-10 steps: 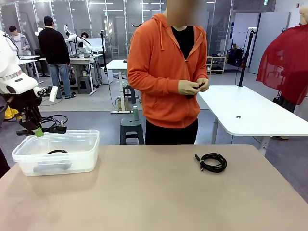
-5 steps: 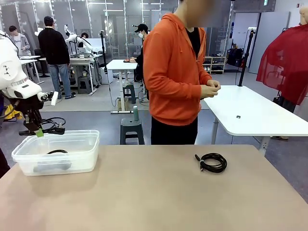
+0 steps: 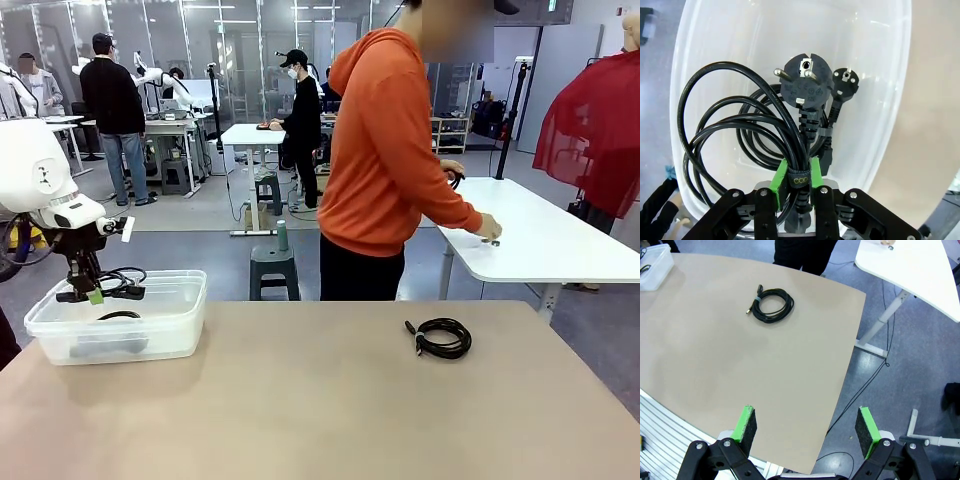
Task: Organize and store the cables.
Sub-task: Place the Power Cable into the Organizing box.
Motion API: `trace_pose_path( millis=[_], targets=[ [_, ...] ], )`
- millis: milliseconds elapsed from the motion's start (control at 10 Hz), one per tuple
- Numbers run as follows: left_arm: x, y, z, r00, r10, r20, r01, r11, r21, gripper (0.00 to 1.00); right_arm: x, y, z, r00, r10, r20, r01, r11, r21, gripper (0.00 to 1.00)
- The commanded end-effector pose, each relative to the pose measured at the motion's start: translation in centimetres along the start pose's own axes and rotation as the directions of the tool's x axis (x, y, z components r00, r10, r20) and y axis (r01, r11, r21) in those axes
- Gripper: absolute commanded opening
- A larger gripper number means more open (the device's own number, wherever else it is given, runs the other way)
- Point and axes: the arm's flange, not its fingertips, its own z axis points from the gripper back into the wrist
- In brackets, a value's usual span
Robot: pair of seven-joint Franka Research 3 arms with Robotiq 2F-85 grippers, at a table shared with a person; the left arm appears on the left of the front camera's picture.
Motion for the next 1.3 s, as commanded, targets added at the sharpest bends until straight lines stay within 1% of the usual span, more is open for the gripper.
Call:
trace_pose_path(
  millis=[0,200,400,500,600,700,800,900,1000,1100,1200],
  targets=[
    [-0.1,1.5,0.3,1.000,0.009,0.006,-0.009,1.000,0.008,0.21,-0.3,0.1,-0.2,1.000,-0.002,0.000,0.002,1.000,0.005,1.00],
    [0.0,3.0,-0.7,1.000,0.014,0.004,-0.014,1.000,-0.007,0.21,-0.3,0.1,-0.2,1.000,-0.002,0.000,0.002,1.000,0.005,1.00],
    [0.0,3.5,-0.8,1.000,-0.012,0.029,0.013,0.998,-0.056,0.21,-0.3,0.1,-0.2,1.000,-0.002,0.000,0.002,1.000,0.005,1.00],
    [0.0,3.6,-0.9,1.000,-0.007,0.028,0.008,0.998,-0.066,0.29,-0.3,0.1,-0.2,1.000,-0.002,0.000,0.002,1.000,0.005,1.00],
    [0.0,4.0,-1.2,1.000,0.005,0.023,-0.004,0.998,-0.070,0.32,-0.3,0.1,-0.2,1.000,-0.002,0.000,0.002,1.000,0.005,1.00],
    [0.0,4.1,-1.3,1.000,0.016,0.022,-0.014,0.997,-0.078,0.41,-0.3,0.1,-0.2,1.000,-0.002,0.000,0.002,1.000,0.005,1.00],
    [0.0,4.0,-1.2,1.000,0.020,0.020,-0.018,0.996,-0.083,0.45,-0.3,0.1,-0.2,1.000,-0.002,0.000,0.002,1.000,0.005,1.00],
    [0.1,4.0,-1.2,1.000,0.023,0.017,-0.021,0.996,-0.086,0.56,-0.3,0.1,-0.2,1.000,-0.002,0.000,0.002,1.000,0.005,1.00],
    [0.1,3.9,-1.1,1.000,0.022,0.015,-0.021,0.996,-0.085,0.60,-0.3,0.1,-0.2,1.000,-0.002,0.000,0.002,1.000,0.005,1.00],
    [0.0,3.8,-1.1,1.000,0.021,0.014,-0.020,0.996,-0.087,0.70,-0.3,0.1,-0.2,1.000,-0.002,0.000,0.002,1.000,0.005,1.00],
    [0.0,3.7,-1.0,1.000,0.025,0.015,-0.023,0.996,-0.089,0.74,-0.3,0.1,-0.2,1.000,-0.002,0.000,0.002,1.000,0.005,1.00]
  ],
)
